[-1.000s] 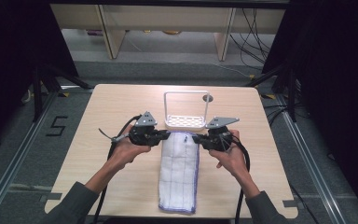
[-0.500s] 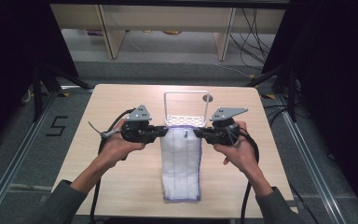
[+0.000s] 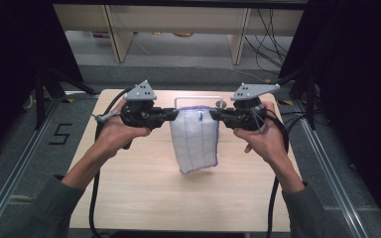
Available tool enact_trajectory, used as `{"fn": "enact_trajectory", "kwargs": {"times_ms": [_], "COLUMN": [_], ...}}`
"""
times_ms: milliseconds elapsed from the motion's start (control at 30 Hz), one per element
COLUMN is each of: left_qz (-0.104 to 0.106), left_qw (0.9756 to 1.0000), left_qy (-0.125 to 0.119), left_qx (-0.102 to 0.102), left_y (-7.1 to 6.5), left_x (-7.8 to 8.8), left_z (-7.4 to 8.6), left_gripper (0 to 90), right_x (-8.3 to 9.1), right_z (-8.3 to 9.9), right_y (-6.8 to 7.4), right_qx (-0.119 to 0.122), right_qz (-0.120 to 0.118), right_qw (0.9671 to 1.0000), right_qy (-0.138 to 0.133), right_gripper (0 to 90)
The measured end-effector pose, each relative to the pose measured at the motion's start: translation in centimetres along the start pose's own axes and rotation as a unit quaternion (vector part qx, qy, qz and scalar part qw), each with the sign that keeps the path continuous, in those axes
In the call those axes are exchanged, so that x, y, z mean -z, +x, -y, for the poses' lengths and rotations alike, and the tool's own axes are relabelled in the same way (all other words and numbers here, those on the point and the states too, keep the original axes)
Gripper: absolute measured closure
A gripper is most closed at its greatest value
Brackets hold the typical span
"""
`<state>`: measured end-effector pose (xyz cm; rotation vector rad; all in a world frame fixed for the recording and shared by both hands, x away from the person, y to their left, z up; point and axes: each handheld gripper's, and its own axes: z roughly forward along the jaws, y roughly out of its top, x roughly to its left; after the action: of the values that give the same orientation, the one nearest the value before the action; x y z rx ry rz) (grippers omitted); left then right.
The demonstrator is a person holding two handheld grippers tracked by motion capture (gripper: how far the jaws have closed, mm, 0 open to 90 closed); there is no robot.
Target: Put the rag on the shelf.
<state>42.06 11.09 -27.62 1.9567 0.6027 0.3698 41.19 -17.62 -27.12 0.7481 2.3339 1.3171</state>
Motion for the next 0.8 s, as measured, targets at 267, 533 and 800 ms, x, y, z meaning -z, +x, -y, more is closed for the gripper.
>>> {"fn": "enact_trajectory", "kwargs": {"times_ms": [267,533,800], "left_qz": [-0.026,-0.055,-0.072], "left_qw": [0.9996,0.9982,0.9972], "left_qy": [-0.003,-0.007,-0.013], "left_qx": [0.012,0.021,0.018], "left_y": [2.0,4.0,5.4], "left_x": [-1.3,-3.0,-3.7], "left_z": [-2.6,-4.5,-6.1], "left_gripper": [83.8,84.0,83.9], "right_x": [-0.8,-1.8,-2.5], "right_z": [-1.9,-3.5,-4.8], "right_y": [-2.5,-4.8,-6.3], "right_qx": [-0.026,-0.03,-0.048], "right_qz": [0.019,0.042,0.061], "right_qw": [0.9994,0.9985,0.9966], "right_qy": [-0.01,-0.018,-0.029], "right_gripper": [86.2,86.2,86.2]}}
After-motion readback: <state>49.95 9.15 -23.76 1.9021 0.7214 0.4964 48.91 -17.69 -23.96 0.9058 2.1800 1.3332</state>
